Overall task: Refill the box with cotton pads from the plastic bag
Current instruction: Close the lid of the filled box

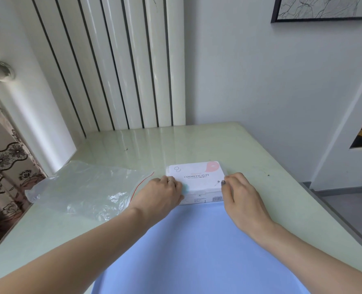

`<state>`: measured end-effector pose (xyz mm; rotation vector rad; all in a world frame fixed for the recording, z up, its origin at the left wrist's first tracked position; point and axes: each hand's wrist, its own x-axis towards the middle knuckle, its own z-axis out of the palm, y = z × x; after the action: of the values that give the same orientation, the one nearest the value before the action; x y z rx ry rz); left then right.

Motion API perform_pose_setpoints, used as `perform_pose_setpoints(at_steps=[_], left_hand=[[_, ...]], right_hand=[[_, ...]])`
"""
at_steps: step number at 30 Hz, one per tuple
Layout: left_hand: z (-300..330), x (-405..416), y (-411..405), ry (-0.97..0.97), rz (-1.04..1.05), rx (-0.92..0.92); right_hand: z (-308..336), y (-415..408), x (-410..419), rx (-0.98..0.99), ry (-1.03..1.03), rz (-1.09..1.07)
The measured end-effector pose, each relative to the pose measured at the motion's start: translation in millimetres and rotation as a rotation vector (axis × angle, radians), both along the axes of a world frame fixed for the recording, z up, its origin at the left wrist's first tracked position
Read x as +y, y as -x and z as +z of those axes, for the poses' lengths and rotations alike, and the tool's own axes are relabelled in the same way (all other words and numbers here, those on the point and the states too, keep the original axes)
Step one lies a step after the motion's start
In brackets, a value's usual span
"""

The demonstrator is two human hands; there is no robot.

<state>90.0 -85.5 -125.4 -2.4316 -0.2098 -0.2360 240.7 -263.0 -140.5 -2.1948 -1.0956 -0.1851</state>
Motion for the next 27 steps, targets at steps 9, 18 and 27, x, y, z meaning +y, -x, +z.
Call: perform_pose_setpoints(at_steps=[9, 18, 27], left_hand=[[-11.4, -12.6, -25.0, 0.08, 0.062, -0.024], [-36.9, -9.7, -31.7, 0.154, 0.074, -0.145], [-2.0, -0.5, -22.8, 0.212, -0.006, -0.104]], right_hand=[[-8.2, -2.8, 1.3, 0.098, 0.008, 0.002], [-1.6, 15.6, -8.4, 0.082, 0.224, 0.061], [2.6, -8.0, 0.2, -0.336, 0.164, 0.022]])
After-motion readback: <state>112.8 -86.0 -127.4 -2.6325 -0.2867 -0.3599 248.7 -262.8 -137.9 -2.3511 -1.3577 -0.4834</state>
